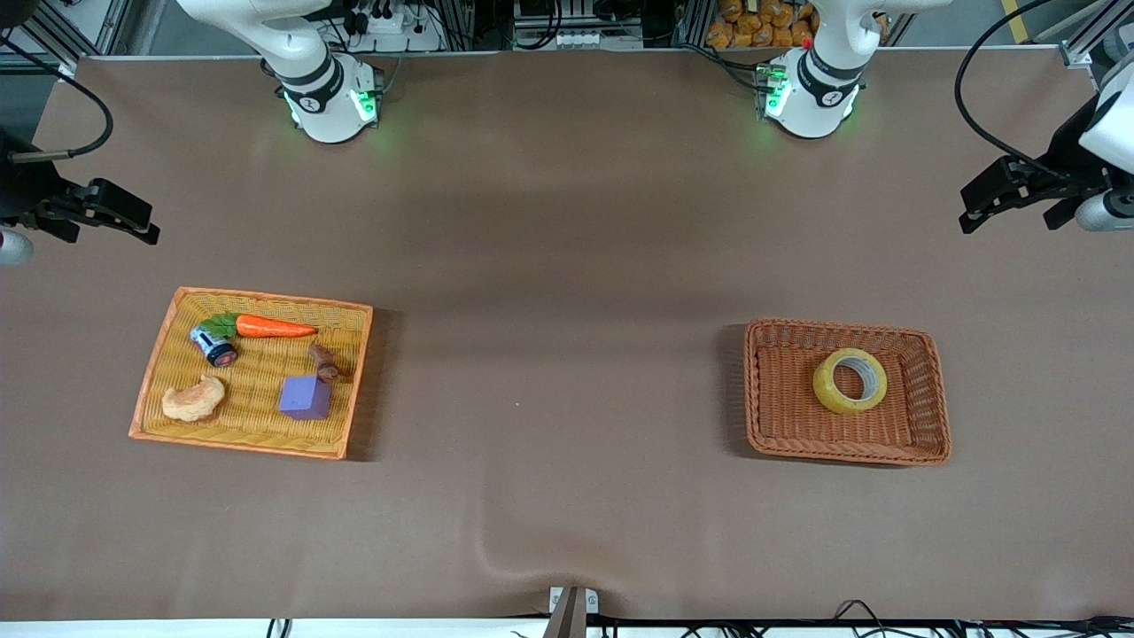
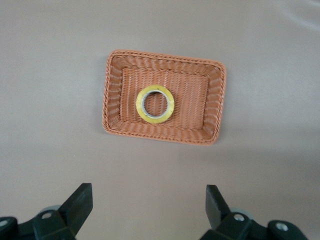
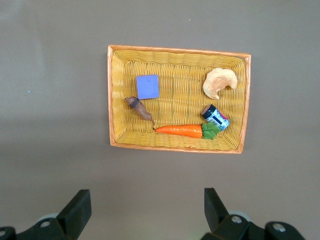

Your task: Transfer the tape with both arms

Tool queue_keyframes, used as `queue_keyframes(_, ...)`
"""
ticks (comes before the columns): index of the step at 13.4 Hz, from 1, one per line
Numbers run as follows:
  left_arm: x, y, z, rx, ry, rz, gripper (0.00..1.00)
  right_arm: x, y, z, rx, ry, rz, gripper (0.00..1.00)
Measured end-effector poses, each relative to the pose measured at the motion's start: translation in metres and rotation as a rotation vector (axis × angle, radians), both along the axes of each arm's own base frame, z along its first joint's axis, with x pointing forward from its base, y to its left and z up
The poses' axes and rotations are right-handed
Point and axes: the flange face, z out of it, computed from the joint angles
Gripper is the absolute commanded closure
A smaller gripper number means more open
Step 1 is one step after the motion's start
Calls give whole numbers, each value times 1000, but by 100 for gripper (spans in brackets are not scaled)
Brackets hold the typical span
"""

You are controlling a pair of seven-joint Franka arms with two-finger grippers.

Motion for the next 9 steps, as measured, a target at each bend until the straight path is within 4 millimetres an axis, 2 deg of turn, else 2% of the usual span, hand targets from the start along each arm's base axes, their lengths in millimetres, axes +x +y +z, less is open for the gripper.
queue_keyframes(3,-3,6,9,-14,9,-9,0,1,1,1,0,-4,1,0)
queue_keyframes(9,0,5,4,-13,20,-21,0,1,0,3,-1,-7,0,0)
